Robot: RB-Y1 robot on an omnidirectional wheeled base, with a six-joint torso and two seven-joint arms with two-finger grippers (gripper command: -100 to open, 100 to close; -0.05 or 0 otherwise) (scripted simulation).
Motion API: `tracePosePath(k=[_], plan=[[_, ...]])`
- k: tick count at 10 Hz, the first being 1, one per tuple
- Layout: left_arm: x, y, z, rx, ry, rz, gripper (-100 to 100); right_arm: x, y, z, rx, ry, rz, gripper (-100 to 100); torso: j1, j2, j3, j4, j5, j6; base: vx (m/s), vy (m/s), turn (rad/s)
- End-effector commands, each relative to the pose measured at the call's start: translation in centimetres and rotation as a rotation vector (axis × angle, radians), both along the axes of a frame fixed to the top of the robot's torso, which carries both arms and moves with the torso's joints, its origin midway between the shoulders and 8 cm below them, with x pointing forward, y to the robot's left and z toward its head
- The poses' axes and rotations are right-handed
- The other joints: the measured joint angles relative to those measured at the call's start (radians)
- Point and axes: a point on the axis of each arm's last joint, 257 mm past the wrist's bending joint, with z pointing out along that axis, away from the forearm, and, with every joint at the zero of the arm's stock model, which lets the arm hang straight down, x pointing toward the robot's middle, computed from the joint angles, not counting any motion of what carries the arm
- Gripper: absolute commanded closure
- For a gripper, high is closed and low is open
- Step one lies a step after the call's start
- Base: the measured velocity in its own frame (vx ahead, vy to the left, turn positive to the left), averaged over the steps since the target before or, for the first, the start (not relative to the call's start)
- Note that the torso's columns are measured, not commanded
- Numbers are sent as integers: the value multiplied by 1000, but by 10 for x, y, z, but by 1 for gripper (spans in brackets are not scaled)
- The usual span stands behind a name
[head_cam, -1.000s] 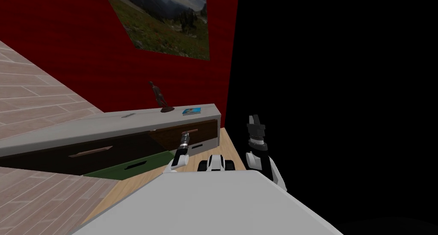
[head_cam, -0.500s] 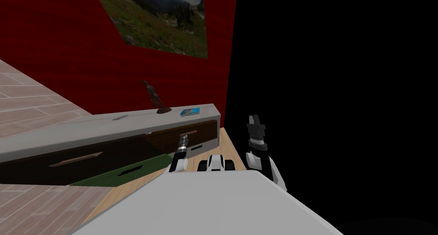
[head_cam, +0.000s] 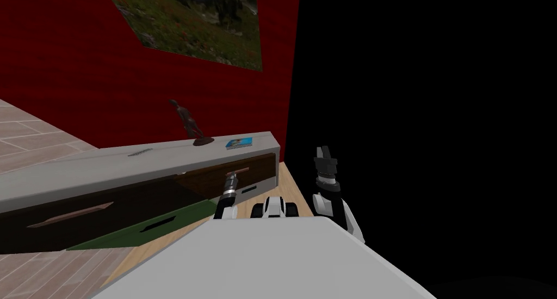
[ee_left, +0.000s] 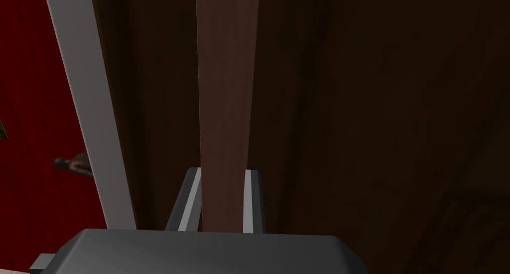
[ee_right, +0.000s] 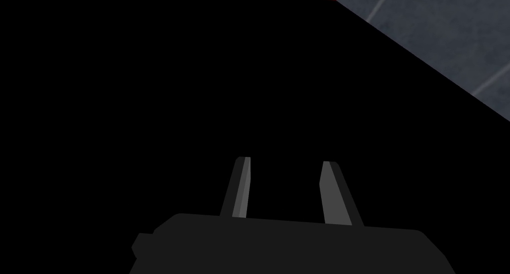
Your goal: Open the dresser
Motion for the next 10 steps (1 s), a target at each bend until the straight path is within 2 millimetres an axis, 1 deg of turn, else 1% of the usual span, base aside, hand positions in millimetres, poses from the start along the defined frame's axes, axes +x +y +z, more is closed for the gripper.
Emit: tracePosePath(k=[1,3,4,5,9,10], plan=[[-2,1,-1,-1,14,-1,100,0,0,0,0,0,0,0,-5,5,3,1,0,1,-146,-43,14],[-3,1,-2,-2,28,-1,100,0,0,0,0,0,0,0,-2,5,3,2,-1,0,-164,-59,4],[0,0,3,1,9,-4,100,0,0,0,0,0,0,0,-3,3,2,1,-1,0,-86,-42,4],[-4,-1,0,-1,19,-5,100,0,0,0,0,0,0,0,-1,-3,-2,2,-3,1,-117,-45,11],[-9,-3,-2,-2,30,-7,100,0,0,0,0,0,0,0,-4,2,1,1,-2,1,-172,-63,16],[-7,-3,3,1,16,-9,100,0,0,0,0,0,0,0,-3,2,1,1,-1,1,-93,-39,3]])
